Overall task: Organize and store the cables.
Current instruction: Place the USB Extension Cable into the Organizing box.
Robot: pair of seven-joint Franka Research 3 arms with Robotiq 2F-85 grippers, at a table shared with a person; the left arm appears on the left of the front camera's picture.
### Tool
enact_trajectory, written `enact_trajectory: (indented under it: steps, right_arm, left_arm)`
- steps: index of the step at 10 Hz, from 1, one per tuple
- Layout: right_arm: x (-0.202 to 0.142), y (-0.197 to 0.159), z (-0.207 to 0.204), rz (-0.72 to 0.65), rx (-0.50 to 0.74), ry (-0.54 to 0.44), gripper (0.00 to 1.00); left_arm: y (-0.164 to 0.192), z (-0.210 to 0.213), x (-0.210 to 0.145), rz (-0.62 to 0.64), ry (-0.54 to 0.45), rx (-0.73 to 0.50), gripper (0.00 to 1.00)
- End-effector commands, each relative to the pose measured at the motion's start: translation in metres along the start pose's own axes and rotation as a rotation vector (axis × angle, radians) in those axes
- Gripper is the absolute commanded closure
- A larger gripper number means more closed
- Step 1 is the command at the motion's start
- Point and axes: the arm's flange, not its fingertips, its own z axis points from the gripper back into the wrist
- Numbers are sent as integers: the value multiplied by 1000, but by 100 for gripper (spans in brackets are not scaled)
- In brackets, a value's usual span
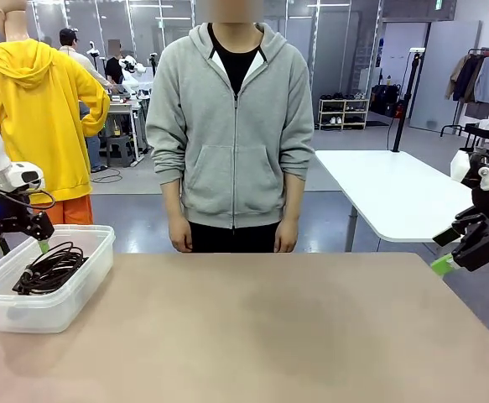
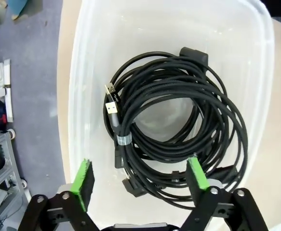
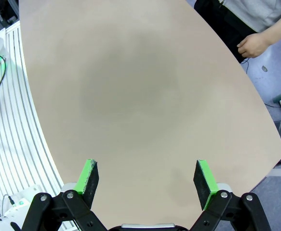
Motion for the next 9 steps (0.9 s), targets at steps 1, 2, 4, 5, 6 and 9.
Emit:
enact_trajectory:
  steps: [1, 2, 4, 5, 6, 9]
  right_arm:
    - [4, 1, 1, -31, 7, -5, 0]
    - [4, 1, 1, -31, 7, -5, 0]
    - [4, 1, 1, -31, 7, -5, 0]
    - [4, 1, 1, -31, 7, -5, 0]
    - [4, 1, 1, -31, 7, -5, 0]
    - [4, 1, 1, -31, 7, -5, 0]
  left_arm:
    - [-10, 6, -14, 24, -25, 36, 0]
    - [0, 0, 0, 0, 0, 0, 0]
    - [0, 0, 0, 0, 0, 0, 0]
    - [0, 0, 0, 0, 0, 0, 0]
    - [0, 0, 0, 0, 0, 0, 0]
    - [0, 0, 0, 0, 0, 0, 0]
